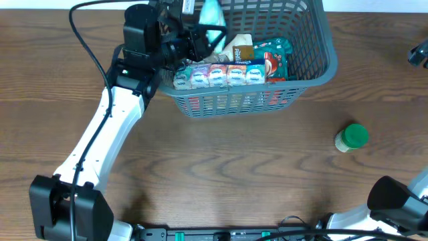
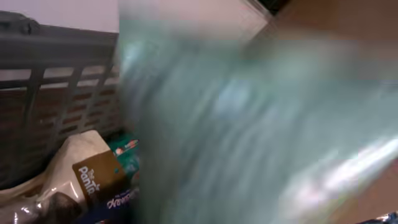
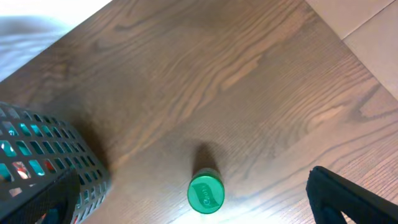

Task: Pack container
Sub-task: 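Lift the wipes pouch with the left gripper and carry over basket, then release the wipes pouch into the basket and raise the left gripper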

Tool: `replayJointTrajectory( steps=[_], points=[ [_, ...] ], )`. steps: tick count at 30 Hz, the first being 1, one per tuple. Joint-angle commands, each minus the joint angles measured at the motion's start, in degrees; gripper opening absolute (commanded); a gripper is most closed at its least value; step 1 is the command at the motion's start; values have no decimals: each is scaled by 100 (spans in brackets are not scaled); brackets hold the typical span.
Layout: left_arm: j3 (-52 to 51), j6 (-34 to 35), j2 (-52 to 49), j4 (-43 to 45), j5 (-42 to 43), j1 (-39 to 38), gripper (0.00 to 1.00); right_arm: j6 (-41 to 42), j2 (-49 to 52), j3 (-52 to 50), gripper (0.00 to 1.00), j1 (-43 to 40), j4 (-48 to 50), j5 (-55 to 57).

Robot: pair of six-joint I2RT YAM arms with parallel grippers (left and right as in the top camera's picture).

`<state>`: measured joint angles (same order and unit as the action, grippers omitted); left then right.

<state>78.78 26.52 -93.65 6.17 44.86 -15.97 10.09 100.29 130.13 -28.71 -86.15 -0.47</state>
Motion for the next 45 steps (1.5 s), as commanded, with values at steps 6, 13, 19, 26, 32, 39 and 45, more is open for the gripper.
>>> replayJointTrajectory(
  steps=[6,13,19,26,32,39,45],
  points=[
    [372,-79,87,61,494,-9,99,59,13,31,99,-20,-22,-24],
    [684,-103,243,-28,535,125,99,61,13,31,99,-20,-4,-50],
    [868,-297,485,-1550,-310,658,99,63,13,31,99,-20,-4,-109],
    [868,-431,1082,-3700,-2983,1250,99,214,13,-11,99,-20,-20,-98],
    [868,-654,1368,-4883,-4538,1569,99,280,13,-251,99,-20,-26,50],
    [866,-177,1283,-5991,-5353,1762,99,551,13,-940,99,-20,-22,256],
    [787,-181,1198,-6231,-5355,1805,99,1434,13,-1917,99,-17,118,990]
  ],
)
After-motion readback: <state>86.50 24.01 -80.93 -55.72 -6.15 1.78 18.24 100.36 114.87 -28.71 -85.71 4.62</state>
